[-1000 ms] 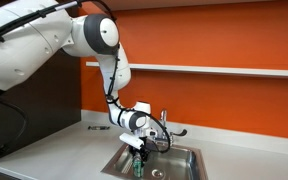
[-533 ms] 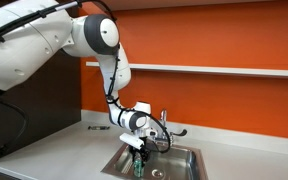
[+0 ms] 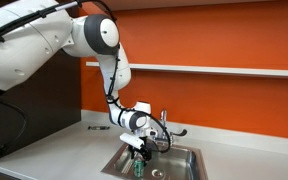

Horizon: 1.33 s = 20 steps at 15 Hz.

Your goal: Place the soda can inside the sink

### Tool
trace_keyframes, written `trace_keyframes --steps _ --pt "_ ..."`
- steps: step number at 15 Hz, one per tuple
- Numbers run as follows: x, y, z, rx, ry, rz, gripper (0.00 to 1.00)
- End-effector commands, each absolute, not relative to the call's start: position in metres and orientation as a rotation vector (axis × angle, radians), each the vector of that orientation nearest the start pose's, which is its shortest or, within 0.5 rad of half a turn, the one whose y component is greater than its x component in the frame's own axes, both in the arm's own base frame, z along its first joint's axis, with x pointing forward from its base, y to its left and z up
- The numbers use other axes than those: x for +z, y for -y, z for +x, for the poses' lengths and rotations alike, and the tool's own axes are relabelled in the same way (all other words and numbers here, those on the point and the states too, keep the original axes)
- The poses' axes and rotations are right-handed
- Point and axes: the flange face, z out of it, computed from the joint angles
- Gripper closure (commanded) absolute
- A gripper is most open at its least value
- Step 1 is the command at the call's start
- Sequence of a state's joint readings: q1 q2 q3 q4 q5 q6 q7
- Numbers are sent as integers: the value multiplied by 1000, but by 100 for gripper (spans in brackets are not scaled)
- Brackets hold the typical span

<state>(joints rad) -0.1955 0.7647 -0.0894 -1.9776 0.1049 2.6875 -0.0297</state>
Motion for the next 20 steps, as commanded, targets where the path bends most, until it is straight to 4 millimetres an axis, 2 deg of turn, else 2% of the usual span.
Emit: trace_keyframes --steps 1,11,20 --pt "90 168 567 72 -536 -3096 0" --pt "129 164 577 -8 -517 -3119 0" --pt "164 137 570 -47 -305 -3166 0"
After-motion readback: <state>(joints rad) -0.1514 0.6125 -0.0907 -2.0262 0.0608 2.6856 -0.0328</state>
